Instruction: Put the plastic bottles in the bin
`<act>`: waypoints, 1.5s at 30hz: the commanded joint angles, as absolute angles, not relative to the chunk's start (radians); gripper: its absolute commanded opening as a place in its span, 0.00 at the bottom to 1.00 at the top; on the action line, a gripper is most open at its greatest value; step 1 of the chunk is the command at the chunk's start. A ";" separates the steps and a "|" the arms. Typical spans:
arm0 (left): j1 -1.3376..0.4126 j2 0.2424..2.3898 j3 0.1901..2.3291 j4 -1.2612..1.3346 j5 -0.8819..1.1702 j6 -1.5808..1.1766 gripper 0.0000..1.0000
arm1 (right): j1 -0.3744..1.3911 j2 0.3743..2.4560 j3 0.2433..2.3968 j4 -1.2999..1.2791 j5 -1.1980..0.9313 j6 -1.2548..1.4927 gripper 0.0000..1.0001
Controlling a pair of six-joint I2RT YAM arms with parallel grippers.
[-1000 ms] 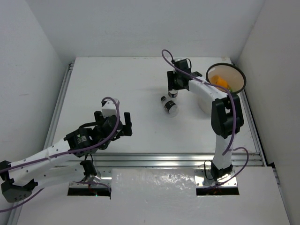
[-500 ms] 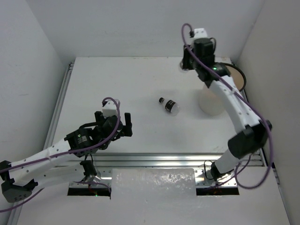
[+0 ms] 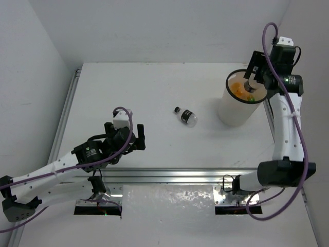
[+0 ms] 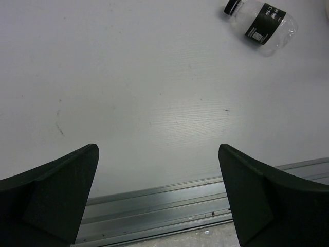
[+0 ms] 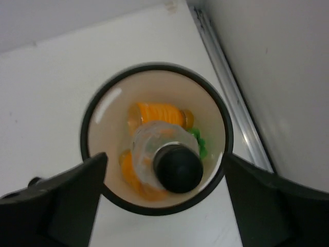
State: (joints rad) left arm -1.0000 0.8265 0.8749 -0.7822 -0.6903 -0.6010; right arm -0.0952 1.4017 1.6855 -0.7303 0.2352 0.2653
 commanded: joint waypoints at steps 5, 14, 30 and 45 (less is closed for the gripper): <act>-0.992 0.805 0.864 -0.726 -0.660 -0.571 1.00 | -0.132 1.560 1.951 -0.856 0.133 0.314 0.99; -0.991 0.819 0.870 -0.733 -0.669 -0.574 1.00 | 0.239 1.465 1.809 -0.707 0.039 0.178 0.99; -0.988 0.815 0.868 -0.741 -0.689 -0.583 1.00 | 0.534 1.847 1.485 -0.551 0.100 -0.032 0.99; -0.988 0.810 0.867 -0.730 -0.672 -0.572 1.00 | 0.531 1.953 1.338 -0.293 0.224 -0.043 0.30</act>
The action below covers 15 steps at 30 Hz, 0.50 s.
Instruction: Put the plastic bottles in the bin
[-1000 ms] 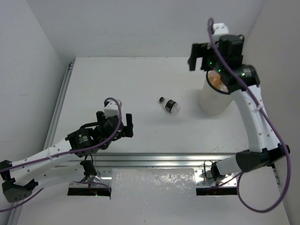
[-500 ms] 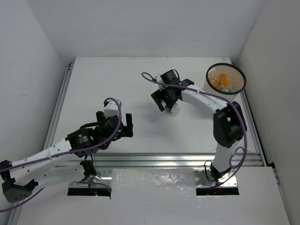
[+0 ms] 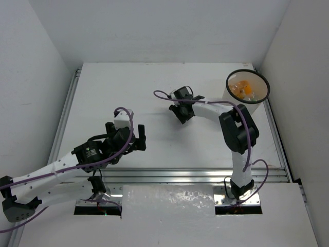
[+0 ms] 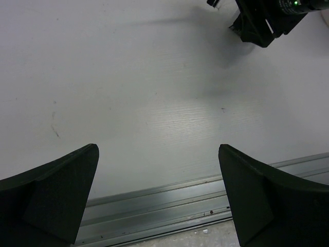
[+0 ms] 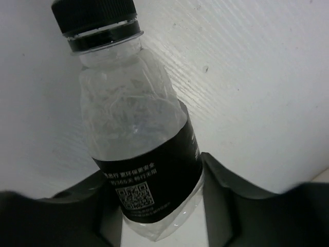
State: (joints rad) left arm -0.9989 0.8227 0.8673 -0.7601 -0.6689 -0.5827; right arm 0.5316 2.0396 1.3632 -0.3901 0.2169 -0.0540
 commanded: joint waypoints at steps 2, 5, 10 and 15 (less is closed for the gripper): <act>-0.989 0.810 0.867 -0.730 -0.670 -0.571 1.00 | 0.531 1.871 1.339 -0.308 0.193 -0.014 0.23; -0.988 0.805 0.867 -0.732 -0.673 -0.574 1.00 | 0.529 1.688 1.338 -0.340 0.158 0.057 0.24; -0.988 0.796 0.868 -0.739 -0.686 -0.581 1.00 | 0.384 1.545 1.541 -0.625 0.251 0.147 0.26; -0.986 0.782 0.870 -0.747 -0.699 -0.594 1.00 | 0.155 1.477 1.634 -0.797 0.229 0.175 0.28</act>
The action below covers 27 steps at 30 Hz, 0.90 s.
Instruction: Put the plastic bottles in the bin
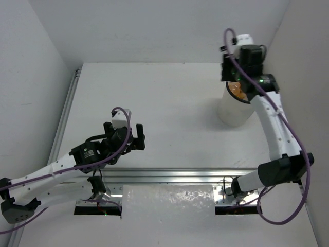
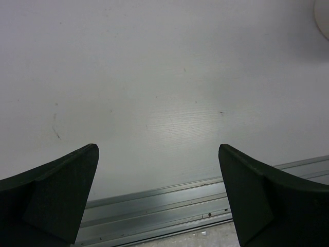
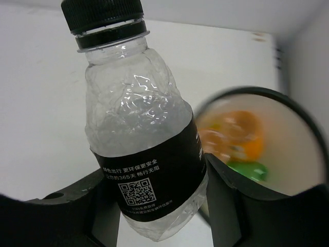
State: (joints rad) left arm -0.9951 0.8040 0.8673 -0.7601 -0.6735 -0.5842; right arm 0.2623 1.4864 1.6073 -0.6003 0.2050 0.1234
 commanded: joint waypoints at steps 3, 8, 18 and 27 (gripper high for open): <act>-0.985 0.791 0.871 -0.749 -0.699 -0.592 1.00 | 0.033 1.448 1.629 -0.821 0.225 0.170 0.32; -0.982 0.810 0.879 -0.765 -0.713 -0.607 1.00 | -0.031 1.497 1.649 -0.845 0.276 0.196 0.96; -0.776 0.861 0.959 -0.736 -0.672 -0.600 1.00 | -0.032 1.384 1.685 -0.867 0.177 0.244 0.99; -0.762 0.881 1.127 -0.862 -0.963 -0.663 1.00 | -0.008 0.762 1.120 -0.712 -0.152 0.281 0.99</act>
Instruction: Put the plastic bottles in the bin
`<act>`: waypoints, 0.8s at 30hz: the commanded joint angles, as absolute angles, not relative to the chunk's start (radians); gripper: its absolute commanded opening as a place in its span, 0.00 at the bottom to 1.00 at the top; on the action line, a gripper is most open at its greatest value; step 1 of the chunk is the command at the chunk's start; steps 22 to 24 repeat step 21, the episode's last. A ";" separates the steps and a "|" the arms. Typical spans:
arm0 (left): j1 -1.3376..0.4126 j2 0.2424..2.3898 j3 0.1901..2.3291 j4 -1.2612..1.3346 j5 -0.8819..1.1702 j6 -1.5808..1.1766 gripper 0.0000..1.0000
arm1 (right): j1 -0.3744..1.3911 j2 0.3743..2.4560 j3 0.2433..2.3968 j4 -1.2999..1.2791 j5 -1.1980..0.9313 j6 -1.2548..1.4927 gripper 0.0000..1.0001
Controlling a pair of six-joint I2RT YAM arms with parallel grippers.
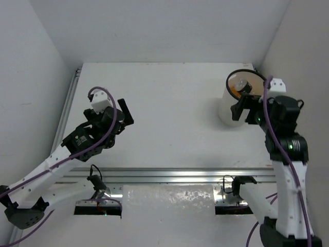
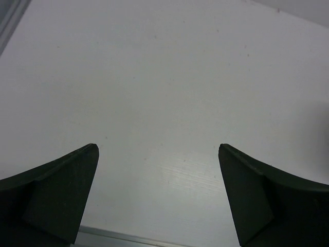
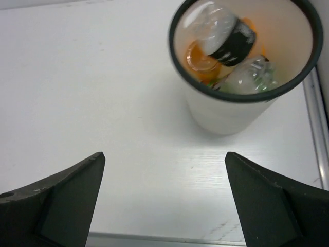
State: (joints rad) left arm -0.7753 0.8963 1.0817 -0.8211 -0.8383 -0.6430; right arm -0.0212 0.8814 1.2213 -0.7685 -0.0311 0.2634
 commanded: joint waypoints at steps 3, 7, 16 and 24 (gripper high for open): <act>-0.762 0.844 1.129 -0.859 -0.974 -0.615 1.00 | -0.009 0.635 1.046 -0.774 -0.153 0.235 0.99; -0.762 0.749 1.080 -0.854 -1.005 -0.598 1.00 | -0.008 0.514 0.979 -0.857 -0.065 0.218 0.99; -0.762 0.563 0.861 -0.667 -0.917 -0.522 1.00 | -0.008 0.324 0.851 -0.851 -0.133 0.206 0.99; -0.762 0.595 0.861 -0.664 -0.914 -0.511 1.00 | 0.021 0.330 0.848 -0.844 -0.123 0.209 0.99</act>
